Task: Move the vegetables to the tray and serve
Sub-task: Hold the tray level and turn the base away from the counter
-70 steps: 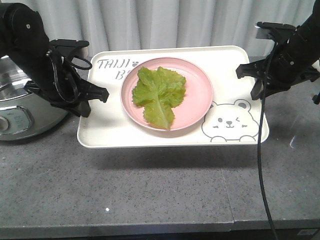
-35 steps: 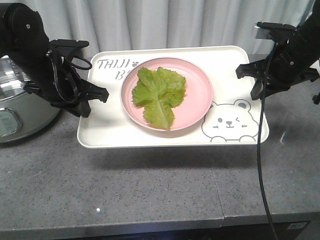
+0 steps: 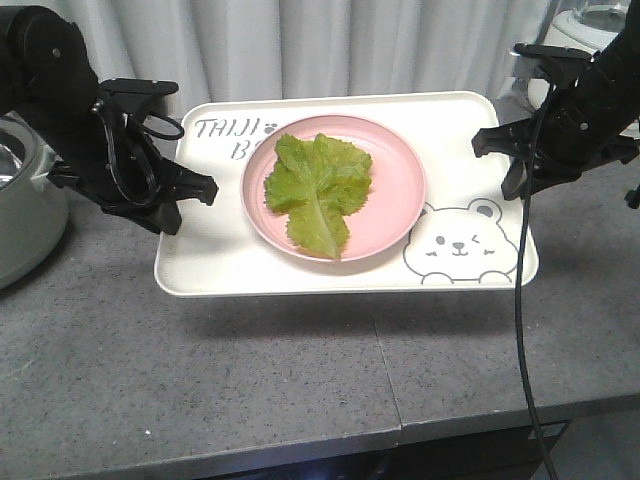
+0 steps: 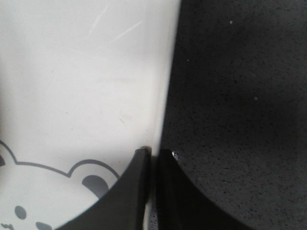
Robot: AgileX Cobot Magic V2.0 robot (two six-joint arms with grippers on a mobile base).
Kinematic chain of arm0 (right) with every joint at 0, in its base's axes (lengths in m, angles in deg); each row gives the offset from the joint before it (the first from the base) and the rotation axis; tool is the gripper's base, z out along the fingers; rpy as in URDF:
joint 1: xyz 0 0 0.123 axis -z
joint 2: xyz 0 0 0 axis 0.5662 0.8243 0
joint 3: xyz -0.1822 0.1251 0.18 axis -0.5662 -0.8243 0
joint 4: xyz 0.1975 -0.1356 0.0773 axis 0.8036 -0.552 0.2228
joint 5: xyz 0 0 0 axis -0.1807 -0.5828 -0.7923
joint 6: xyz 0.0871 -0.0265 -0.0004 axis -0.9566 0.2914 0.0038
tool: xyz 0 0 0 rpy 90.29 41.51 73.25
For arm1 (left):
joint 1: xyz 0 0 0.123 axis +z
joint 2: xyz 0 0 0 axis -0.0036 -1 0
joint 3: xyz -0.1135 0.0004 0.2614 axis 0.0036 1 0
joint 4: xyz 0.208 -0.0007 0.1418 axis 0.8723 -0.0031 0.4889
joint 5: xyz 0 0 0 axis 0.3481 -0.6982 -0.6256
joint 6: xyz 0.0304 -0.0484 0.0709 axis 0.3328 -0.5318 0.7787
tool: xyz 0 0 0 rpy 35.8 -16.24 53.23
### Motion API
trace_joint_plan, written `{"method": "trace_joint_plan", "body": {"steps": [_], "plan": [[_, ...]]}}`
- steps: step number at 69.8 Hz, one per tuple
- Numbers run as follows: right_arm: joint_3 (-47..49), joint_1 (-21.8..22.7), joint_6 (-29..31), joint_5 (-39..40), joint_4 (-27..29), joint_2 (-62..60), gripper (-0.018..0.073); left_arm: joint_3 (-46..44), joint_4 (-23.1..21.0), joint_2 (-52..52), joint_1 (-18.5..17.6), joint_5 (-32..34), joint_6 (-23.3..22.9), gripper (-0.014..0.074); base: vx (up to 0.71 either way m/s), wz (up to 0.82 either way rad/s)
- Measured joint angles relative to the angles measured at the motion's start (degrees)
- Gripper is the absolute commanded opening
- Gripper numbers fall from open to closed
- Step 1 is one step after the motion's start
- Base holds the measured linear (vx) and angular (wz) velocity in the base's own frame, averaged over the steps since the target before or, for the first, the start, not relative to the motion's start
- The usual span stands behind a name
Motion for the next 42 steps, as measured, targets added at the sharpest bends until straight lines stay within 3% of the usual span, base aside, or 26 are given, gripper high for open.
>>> {"method": "trace_joint_plan", "body": {"steps": [42], "plan": [[0.00,0.00,0.02,0.00,0.00,0.00,-0.0010,0.00,0.00,0.00,0.00,0.00,0.00,-0.0006,0.00,-0.20]]}}
